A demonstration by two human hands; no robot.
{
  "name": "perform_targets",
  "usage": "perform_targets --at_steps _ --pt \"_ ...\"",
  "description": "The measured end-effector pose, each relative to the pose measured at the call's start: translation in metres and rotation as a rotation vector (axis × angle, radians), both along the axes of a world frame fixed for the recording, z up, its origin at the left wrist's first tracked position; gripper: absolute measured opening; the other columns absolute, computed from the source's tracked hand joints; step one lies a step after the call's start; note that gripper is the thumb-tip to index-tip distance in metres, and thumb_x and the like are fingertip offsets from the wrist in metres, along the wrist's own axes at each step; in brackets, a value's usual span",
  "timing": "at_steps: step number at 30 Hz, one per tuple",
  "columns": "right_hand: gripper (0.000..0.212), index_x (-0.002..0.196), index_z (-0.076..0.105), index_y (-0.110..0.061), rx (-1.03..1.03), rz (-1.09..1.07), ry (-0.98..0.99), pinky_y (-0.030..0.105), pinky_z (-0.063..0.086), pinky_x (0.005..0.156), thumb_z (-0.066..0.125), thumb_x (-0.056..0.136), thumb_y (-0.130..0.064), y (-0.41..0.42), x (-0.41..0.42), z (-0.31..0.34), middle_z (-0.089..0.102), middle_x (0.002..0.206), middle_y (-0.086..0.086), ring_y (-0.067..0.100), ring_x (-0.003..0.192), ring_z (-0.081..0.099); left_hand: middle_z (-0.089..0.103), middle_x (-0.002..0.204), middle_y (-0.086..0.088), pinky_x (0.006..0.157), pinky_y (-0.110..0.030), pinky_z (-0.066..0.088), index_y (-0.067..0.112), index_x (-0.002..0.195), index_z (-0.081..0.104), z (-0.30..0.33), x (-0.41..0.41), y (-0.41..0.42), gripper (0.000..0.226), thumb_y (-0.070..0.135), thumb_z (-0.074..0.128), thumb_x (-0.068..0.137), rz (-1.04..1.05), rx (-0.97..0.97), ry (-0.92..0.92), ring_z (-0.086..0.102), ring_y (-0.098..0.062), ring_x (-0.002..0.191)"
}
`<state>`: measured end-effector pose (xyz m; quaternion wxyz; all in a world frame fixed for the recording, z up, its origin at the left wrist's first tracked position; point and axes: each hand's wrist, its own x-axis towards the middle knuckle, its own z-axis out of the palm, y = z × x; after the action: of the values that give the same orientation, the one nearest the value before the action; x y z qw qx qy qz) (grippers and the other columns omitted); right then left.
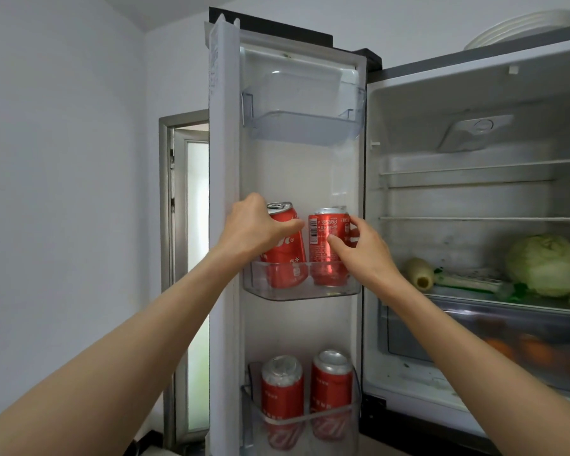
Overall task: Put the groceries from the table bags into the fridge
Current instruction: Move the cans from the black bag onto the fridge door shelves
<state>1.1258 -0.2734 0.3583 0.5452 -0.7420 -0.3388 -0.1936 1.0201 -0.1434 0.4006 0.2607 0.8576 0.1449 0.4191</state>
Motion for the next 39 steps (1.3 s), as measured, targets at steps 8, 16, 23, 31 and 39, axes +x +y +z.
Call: perform_targets --at_steps 8,16,23,31,39 --pt "0.058 0.139 0.031 -0.015 0.038 -0.008 0.042 0.044 0.045 0.1 0.058 0.09 -0.027 -0.002 0.0 0.0 0.05 0.132 0.007 0.022 0.119 0.051 0.056 0.114 -0.017 0.066 -0.032 0.054 0.004 0.102 0.058 0.017 0.023 -0.001 0.054 0.05 0.066 0.077 0.044 0.073 0.105 0.063 -0.027 0.083" --pt "0.054 0.134 0.04 -0.019 0.021 -0.044 -0.009 0.045 0.045 0.1 0.063 0.086 -0.031 -0.003 0.003 -0.003 0.05 0.13 0.006 0.021 0.116 0.052 0.058 0.117 -0.017 0.085 -0.044 0.054 0.006 0.119 0.043 0.004 0.044 0.005 0.064 0.048 0.067 0.078 0.05 -0.002 -0.001 0.062 -0.033 0.099" --pt "0.055 0.134 0.041 -0.018 0.024 -0.071 -0.042 0.044 0.047 0.098 0.064 0.086 -0.031 -0.003 0.004 -0.006 0.053 0.127 0.007 0.021 0.113 0.054 0.043 0.123 -0.018 0.092 -0.044 0.049 0.003 0.119 0.052 -0.003 0.049 0.005 0.052 0.041 0.062 0.084 0.092 0.097 0.003 0.055 -0.036 0.105" --pt "0.051 0.138 0.038 -0.019 -0.054 -0.049 -0.094 0.036 0.039 0.1 0.054 0.092 -0.031 -0.012 -0.006 -0.008 0.048 0.135 0.006 0.02 0.122 0.047 0.056 0.12 -0.015 0.09 -0.042 0.05 0.007 0.124 0.051 -0.012 0.032 0.008 0.046 0.03 0.061 0.085 0.009 0.181 0.04 0.058 -0.03 0.104" --pt "0.052 0.14 0.035 -0.014 -0.136 -0.164 -0.386 0.036 0.032 0.11 0.05 0.094 -0.031 -0.008 -0.029 -0.008 0.043 0.139 0.007 0.019 0.128 0.04 0.051 0.129 -0.011 0.097 -0.028 0.039 0.01 0.131 0.048 -0.018 0.0 0.006 0.043 0.024 0.054 0.091 -0.045 0.315 0.009 0.05 -0.023 0.117"
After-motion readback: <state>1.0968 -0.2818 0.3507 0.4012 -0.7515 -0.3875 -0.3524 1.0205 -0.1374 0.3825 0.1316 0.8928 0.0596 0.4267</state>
